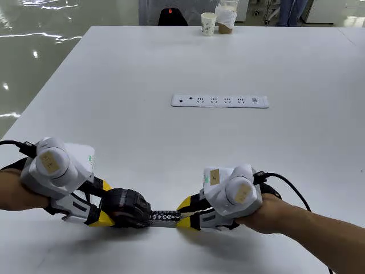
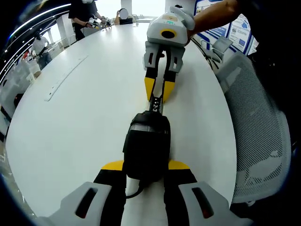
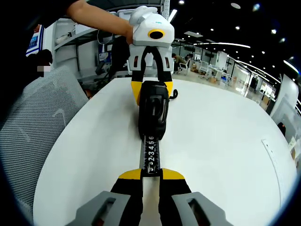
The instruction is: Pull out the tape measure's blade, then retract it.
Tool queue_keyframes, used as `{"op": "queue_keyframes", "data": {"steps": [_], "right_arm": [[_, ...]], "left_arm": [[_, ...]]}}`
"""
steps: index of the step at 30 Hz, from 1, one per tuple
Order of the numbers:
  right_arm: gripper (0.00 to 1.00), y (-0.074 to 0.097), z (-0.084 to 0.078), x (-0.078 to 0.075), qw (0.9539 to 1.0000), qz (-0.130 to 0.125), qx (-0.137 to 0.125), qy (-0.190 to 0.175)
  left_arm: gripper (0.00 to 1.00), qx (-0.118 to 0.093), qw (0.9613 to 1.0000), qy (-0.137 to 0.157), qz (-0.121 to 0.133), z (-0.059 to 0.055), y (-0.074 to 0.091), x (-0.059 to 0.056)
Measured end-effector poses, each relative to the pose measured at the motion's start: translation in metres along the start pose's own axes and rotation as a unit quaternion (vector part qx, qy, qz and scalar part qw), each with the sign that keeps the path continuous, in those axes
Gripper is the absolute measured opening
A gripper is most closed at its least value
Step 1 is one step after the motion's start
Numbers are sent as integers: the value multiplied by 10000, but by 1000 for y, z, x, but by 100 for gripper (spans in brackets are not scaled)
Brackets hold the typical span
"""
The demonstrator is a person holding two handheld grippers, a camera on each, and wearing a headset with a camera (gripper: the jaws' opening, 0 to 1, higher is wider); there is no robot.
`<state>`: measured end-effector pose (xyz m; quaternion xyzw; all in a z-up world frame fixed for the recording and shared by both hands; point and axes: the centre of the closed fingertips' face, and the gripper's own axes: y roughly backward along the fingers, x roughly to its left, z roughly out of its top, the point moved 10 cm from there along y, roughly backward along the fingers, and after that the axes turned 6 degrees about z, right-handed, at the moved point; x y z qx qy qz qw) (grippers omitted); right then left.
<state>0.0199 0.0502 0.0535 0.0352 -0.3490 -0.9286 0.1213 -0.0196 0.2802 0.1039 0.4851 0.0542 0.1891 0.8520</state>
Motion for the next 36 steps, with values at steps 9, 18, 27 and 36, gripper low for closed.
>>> {"op": "queue_keyframes", "data": {"steps": [9, 18, 27, 36], "right_arm": [[8, 5, -4, 1, 10000, -20, 16, 6], [8, 13, -11, 2, 10000, -27, 67, -36], [8, 22, -17, 4, 9999, -30, 101, -108], [8, 31, -25, 6, 9997, -43, 129, -187]], "left_arm": [[24, 45, 10000, 24, -12, 0, 0, 1], [24, 61, 10000, 36, -37, 1, -1, 2], [24, 88, 9999, 21, -49, 1, -1, 1], [24, 108, 9999, 26, -66, 2, -1, 2]]}}
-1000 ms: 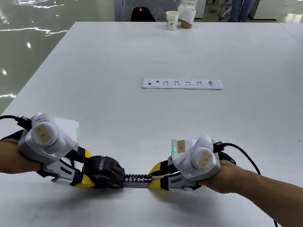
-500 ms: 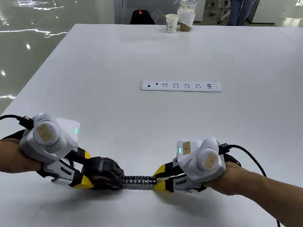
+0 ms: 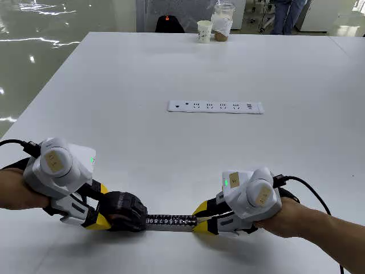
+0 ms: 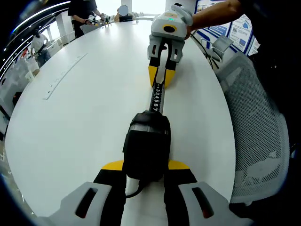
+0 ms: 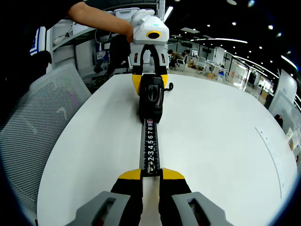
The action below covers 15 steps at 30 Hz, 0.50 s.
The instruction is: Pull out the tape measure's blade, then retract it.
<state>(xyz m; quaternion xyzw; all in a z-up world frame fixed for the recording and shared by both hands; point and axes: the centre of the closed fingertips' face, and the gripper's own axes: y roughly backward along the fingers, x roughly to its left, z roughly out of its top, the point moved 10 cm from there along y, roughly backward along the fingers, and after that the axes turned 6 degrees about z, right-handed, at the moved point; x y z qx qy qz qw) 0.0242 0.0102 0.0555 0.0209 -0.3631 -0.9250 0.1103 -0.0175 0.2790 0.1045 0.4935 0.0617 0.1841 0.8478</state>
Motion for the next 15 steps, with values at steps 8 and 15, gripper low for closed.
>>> {"op": "queue_keyframes", "data": {"steps": [8, 15], "right_arm": [[8, 6, -7, 0, 10000, -13, 30, -60], [8, 17, -14, 2, 9999, -23, 42, -147]], "left_arm": [[24, 17, 10000, 7, -5, 0, 0, 0], [24, 24, 10000, 17, -13, -1, 0, 1]]}}
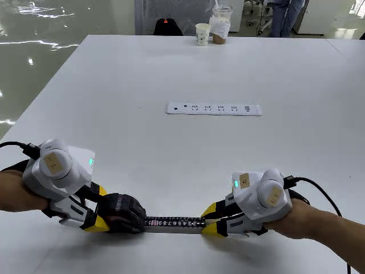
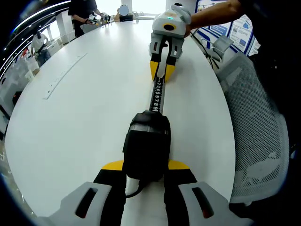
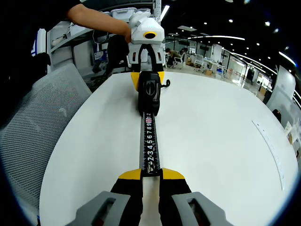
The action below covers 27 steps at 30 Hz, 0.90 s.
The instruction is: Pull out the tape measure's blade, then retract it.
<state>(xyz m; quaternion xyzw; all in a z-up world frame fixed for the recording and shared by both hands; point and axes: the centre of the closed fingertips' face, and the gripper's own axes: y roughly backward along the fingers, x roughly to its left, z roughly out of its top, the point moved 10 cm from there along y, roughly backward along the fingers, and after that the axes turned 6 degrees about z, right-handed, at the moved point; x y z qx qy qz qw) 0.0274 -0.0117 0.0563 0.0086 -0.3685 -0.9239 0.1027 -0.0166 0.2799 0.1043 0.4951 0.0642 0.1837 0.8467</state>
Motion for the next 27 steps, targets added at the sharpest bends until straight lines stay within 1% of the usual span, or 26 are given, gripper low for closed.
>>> {"op": "queue_keyframes", "data": {"steps": [13, 21, 27], "right_arm": [[8, 16, -11, 3, 9999, -52, 63, -88], [8, 29, -23, 5, 9997, -129, 133, -159], [8, 36, -28, 6, 9995, -170, 184, -181]], "left_arm": [[24, 38, 10000, -8, -2, 1, -1, 1], [24, 53, 10000, 9, -5, 1, -2, 2], [24, 67, 10000, 9, -7, 2, -2, 1]]}}
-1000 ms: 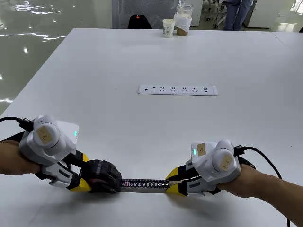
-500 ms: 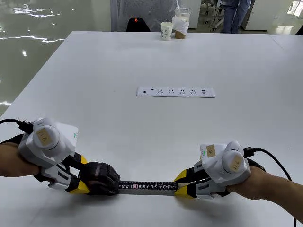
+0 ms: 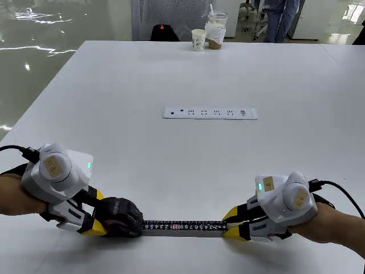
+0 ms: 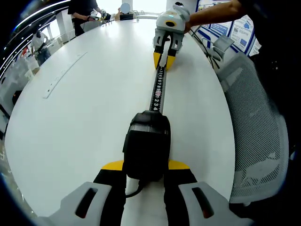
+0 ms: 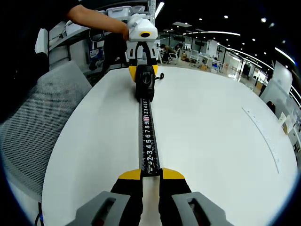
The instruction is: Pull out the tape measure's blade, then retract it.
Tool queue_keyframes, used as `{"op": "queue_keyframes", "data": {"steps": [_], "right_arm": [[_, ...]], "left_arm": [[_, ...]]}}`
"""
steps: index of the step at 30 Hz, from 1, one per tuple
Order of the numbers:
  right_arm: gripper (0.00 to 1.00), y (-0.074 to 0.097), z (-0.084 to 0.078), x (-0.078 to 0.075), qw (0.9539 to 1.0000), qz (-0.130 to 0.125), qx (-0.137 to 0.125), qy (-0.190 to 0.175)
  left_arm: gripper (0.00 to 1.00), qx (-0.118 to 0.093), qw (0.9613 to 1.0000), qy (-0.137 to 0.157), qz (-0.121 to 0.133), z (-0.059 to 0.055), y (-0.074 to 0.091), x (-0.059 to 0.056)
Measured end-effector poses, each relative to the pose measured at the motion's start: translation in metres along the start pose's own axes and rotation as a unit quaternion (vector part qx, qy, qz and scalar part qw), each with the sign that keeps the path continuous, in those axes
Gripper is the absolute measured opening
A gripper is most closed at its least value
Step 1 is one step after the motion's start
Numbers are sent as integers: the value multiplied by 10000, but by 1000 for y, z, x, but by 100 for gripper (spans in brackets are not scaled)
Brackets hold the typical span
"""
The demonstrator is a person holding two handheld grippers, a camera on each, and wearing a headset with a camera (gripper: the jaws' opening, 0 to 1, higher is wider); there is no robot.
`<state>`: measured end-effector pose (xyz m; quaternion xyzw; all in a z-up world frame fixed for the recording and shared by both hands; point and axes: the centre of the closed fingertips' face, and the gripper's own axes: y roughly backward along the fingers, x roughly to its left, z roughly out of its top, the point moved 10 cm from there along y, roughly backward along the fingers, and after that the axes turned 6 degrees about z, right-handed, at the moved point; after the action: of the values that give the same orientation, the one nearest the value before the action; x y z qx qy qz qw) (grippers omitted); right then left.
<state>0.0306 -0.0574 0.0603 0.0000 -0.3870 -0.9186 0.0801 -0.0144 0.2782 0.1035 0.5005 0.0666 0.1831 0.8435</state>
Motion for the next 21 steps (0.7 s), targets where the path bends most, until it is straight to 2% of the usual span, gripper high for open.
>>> {"op": "queue_keyframes", "data": {"steps": [11, 21], "right_arm": [[8, 13, -11, 1, 9999, -44, 102, -41], [8, 26, -21, 2, 9997, -107, 212, -80]], "left_arm": [[24, 22, 10000, -4, -6, -1, -1, 2], [24, 45, 10000, -12, -6, 3, 2, -3]]}}
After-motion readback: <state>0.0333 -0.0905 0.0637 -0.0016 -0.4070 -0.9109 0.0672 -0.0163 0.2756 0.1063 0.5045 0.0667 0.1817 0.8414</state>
